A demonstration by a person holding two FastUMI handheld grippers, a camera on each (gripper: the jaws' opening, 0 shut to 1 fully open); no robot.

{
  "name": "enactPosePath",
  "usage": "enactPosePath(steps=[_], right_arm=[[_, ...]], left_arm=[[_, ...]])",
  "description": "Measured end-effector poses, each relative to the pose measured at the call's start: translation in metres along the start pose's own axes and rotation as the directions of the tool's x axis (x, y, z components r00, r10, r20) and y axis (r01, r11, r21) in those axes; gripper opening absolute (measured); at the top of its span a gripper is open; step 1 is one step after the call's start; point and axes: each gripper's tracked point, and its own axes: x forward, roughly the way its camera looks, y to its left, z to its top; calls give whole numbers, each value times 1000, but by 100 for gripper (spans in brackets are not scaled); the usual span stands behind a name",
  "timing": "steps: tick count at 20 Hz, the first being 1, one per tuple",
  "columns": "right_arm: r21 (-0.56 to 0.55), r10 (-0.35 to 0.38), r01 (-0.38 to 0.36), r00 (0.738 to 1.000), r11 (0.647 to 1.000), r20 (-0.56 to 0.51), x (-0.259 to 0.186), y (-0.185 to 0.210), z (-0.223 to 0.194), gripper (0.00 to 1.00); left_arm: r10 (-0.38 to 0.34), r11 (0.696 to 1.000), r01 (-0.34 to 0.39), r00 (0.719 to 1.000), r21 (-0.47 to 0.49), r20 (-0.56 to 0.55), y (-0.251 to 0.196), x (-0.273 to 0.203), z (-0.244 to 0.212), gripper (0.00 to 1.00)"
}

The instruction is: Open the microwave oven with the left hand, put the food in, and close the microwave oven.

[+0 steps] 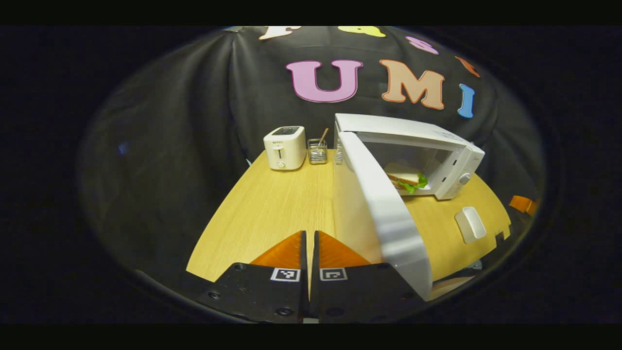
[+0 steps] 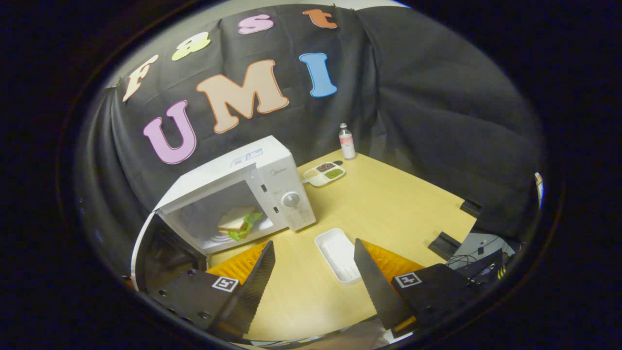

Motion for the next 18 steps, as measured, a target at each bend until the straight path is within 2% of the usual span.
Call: enactPosePath(steps=[8,10,11,12,18], right_arm=[[-53,-15,15,1000,998,4,14,-37,36,100],[-67,-9,10,1000,998,25,16,-45,49,99],[-71,-5,7,999,997,38,17,-48,54,95],[-72,-1,5,999,997,54,18,-51,61,99],[-76,18,-7,989,997,147,23,-70,100,100]], left_arm=[[-14,1000,14,1000,20,-18,-56,9,7,0],[-26,999,26,1000,28,-16,-77,12,11,0],[-35,999,35,999,32,-12,-88,13,14,1],[-34,999,35,999,38,-9,-97,14,16,1],[-79,995,78,997,67,11,-158,25,29,1]])
